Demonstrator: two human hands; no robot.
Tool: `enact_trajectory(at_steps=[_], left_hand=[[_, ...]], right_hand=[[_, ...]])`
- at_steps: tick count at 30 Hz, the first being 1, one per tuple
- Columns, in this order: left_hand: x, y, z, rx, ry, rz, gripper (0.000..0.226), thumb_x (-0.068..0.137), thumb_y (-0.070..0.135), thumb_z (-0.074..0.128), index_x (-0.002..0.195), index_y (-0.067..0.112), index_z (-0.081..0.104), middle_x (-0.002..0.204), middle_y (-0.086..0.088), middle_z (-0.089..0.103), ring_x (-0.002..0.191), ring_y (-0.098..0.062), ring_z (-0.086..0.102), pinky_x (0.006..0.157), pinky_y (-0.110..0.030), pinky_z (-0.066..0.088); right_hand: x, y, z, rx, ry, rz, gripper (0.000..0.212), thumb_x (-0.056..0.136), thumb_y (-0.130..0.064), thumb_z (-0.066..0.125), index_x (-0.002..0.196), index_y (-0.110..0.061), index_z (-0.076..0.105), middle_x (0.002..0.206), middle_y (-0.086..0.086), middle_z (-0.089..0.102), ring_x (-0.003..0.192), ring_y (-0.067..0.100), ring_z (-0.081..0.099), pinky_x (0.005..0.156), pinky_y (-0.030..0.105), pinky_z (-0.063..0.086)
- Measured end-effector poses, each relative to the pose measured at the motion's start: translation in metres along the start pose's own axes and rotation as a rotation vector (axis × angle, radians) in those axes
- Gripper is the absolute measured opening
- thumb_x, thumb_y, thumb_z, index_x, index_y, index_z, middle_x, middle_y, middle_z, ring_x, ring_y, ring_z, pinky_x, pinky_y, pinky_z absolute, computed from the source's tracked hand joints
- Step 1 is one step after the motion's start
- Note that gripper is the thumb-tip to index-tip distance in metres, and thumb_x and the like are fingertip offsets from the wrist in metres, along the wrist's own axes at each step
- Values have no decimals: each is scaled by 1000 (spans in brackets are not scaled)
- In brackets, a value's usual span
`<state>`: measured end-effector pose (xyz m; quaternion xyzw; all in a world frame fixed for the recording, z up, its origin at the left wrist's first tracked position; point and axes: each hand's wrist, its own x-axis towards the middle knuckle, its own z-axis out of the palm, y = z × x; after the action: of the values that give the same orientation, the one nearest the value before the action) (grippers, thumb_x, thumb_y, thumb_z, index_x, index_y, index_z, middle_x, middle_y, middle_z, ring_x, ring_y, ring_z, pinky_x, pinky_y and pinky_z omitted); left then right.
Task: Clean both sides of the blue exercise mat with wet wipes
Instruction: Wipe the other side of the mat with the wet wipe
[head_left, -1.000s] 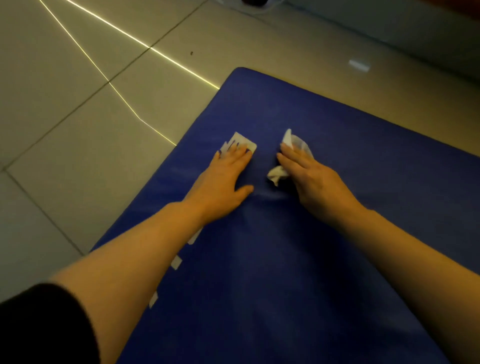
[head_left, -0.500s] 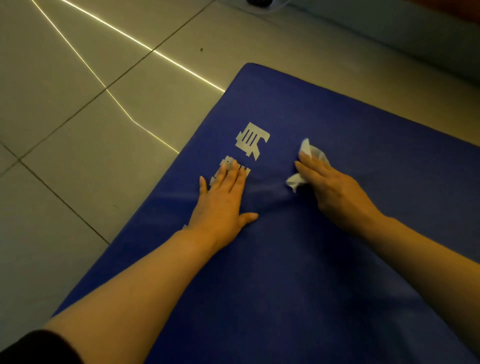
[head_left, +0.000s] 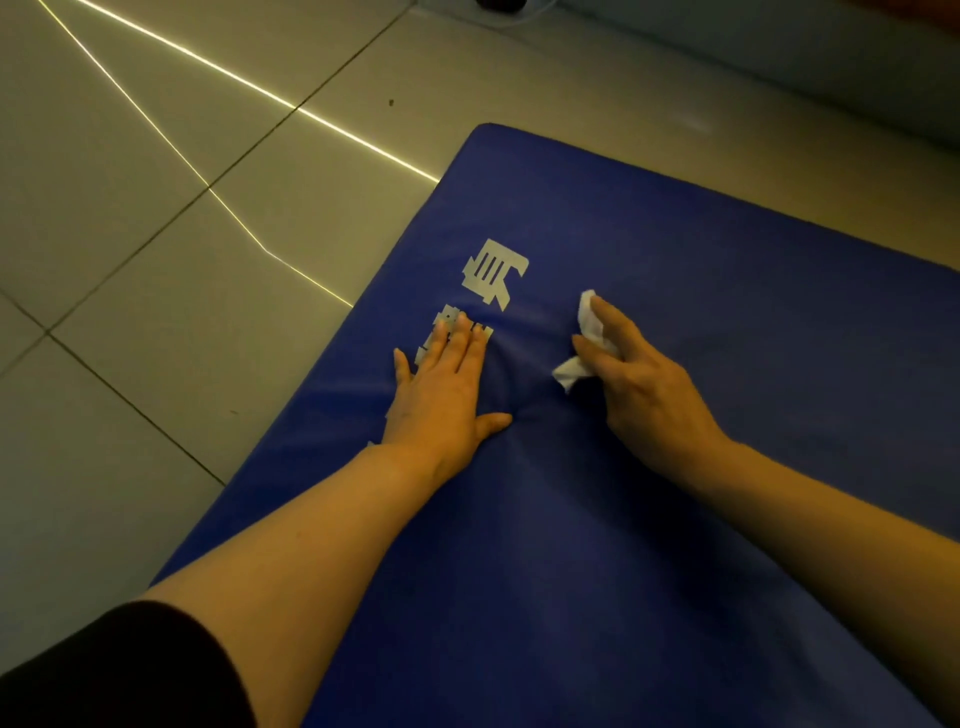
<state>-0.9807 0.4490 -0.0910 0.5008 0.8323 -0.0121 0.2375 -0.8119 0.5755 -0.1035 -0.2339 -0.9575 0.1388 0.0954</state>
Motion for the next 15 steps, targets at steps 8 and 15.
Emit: enact_trajectory(at_steps=[8, 15], left_hand=[[-1, 5, -7, 5, -35, -28, 94, 91, 50, 55, 154, 21, -8, 161, 0, -17, 148, -18, -14, 117, -52, 1], [0, 9, -2, 47, -16, -61, 95, 91, 52, 54, 153, 20, -10, 161, -1, -18, 148, -19, -15, 118, -50, 3]], right_hand=[[43, -2, 8, -24, -119, -12, 54, 89, 2, 51, 141, -8, 39, 152, 10, 30, 141, 28, 25, 110, 47, 33], [-23, -11, 6, -44, -71, -68, 45, 76, -5, 52, 119, 4, 60, 127, 24, 56, 115, 35, 57, 85, 45, 53]])
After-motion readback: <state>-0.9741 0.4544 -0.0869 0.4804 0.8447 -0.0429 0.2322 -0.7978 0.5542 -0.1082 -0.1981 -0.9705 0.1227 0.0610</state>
